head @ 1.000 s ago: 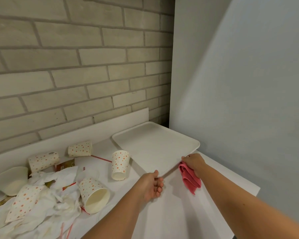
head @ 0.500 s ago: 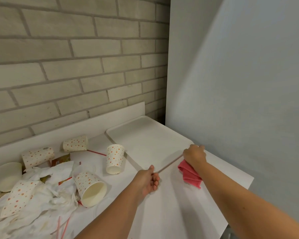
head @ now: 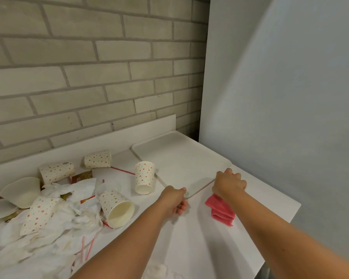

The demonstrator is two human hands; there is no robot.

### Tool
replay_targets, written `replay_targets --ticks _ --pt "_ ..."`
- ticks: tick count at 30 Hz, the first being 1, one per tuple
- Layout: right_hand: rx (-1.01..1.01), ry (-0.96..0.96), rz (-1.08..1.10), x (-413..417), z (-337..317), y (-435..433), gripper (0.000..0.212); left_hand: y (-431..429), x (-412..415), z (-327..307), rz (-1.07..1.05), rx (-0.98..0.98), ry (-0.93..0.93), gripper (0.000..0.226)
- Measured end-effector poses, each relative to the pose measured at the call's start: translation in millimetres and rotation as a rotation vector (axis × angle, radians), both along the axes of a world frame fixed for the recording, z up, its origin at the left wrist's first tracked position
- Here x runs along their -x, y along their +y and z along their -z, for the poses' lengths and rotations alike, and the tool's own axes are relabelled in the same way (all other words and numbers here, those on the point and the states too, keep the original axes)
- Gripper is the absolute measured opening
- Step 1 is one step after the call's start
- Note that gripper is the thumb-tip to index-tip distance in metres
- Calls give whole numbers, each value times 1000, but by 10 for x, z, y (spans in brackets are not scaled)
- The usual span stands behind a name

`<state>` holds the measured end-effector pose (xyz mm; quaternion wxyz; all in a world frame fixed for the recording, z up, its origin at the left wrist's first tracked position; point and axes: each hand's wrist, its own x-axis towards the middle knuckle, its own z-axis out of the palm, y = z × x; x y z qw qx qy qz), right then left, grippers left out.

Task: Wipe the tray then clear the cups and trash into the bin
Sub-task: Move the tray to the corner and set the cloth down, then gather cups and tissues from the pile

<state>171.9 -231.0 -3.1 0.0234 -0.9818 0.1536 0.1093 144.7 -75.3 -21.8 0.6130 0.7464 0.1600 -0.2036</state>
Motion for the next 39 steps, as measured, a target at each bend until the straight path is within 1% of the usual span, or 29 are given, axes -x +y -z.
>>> replay_targets --ticks 2,4,7,12,14,15,17,20,22,24,26,29,32,35,37,39 --pt "70 -38 -44 1 -61 143 44 90 11 -122 53 -124 -116 23" --pt "59 -113 -105 -2 -108 302 42 193 29 -237 88 -243 -255 22" --pt "-40 -180 -193 -5 -172 578 42 392 92 -383 88 -359 -418 18" --pt "-259 -252 -311 -11 -217 1032 40 876 162 -523 95 -530 -598 14" --pt "-339 -281 -351 -7 -207 1186 41 1093 165 -525 86 -571 -607 17" --pt "-369 -291 -372 -7 -195 1271 42 1215 166 -511 94 -587 -598 22" --pt "-400 -296 -420 -5 -153 1441 45 1443 184 -474 156 -652 -584 39" --pt "-396 -264 -488 5 -53 1658 49 1670 261 -419 339 -873 -521 62" --pt "-378 -220 -507 9 28 1738 49 1726 333 -396 482 -1010 -461 67" --pt "-351 -171 -507 14 101 1783 48 1736 406 -360 589 -1090 -418 67" --pt "-357 -147 -489 26 144 1798 47 1736 447 -278 627 -1119 -393 73" --pt "-367 -179 -457 51 146 1775 42 1746 463 -108 620 -1134 -440 82" --pt "-341 -196 -433 78 151 1726 47 1747 476 -7 602 -1132 -532 79" --pt "-424 -203 -409 106 142 1665 59 1740 498 18 506 -1070 -616 72" --pt "-581 -203 -375 127 87 1614 74 1718 509 -1 423 -1021 -680 69" --pt "-737 -219 -323 153 -17 1576 94 1685 529 -47 334 -970 -726 68"
